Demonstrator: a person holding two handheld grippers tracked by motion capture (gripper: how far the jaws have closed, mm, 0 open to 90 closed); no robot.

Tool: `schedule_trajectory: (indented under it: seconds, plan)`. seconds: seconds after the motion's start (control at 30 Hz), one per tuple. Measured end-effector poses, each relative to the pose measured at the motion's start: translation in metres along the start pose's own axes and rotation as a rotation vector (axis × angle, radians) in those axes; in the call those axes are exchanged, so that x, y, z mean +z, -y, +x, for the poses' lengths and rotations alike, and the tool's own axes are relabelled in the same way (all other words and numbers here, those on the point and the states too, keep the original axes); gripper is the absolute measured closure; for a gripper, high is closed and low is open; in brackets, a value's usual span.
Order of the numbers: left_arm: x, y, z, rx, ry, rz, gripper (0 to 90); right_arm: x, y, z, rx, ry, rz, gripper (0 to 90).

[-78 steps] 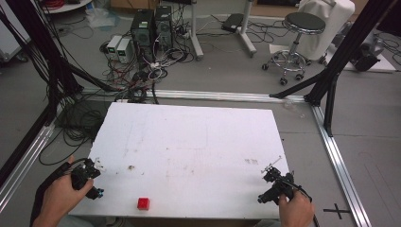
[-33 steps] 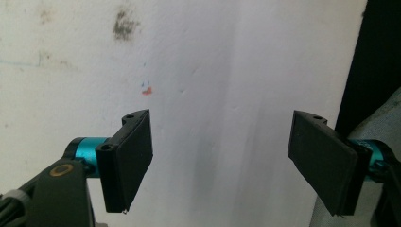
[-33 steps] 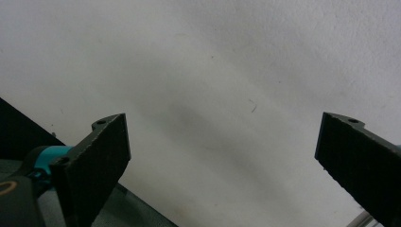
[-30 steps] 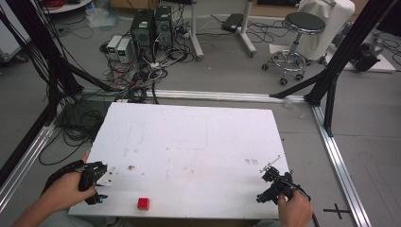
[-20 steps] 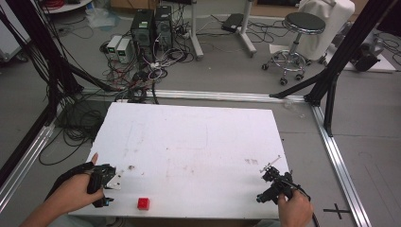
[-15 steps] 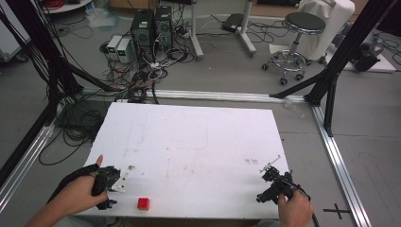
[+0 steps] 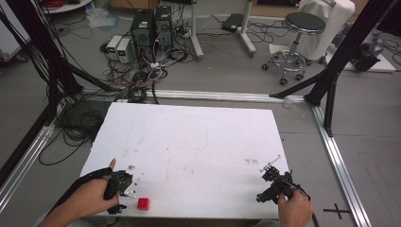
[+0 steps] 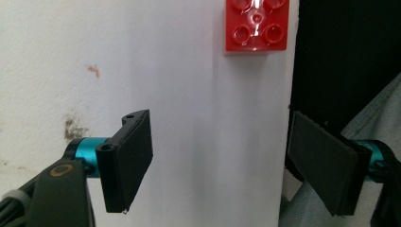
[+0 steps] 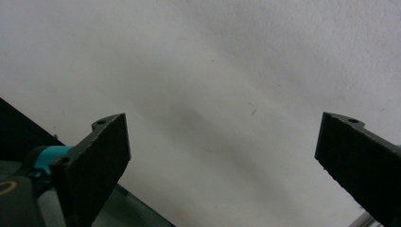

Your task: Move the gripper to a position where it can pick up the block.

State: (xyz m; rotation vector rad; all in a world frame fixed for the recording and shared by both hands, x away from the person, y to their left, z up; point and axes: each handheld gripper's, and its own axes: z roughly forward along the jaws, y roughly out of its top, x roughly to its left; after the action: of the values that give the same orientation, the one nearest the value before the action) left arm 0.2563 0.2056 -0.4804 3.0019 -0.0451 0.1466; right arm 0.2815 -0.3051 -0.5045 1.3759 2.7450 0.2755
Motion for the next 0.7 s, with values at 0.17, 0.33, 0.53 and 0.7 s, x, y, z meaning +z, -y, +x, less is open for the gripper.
schedule_trajectory:
  seconds: [0.17, 0.33, 0.53, 0.7]
  plan:
    - [0.003, -0.008, -0.001, 0.017, 0.003, -0.001, 23.0, -0.001, 0.0, 0.0, 0.001, -0.001, 0.004, 3.3]
    - [0.005, -0.014, -0.002, 0.027, 0.014, -0.004, 23.0, -0.001, 0.0, 0.0, 0.003, -0.002, 0.005, 3.3]
    - [0.011, -0.025, -0.006, 0.043, 0.036, 0.017, 23.0, 0.0, 0.0, 0.0, -0.001, -0.002, 0.002, 3.3]
    - [0.017, -0.033, -0.008, 0.055, 0.041, 0.032, 23.2, 0.0, 0.0, -0.001, -0.003, -0.003, 0.0, 3.3]
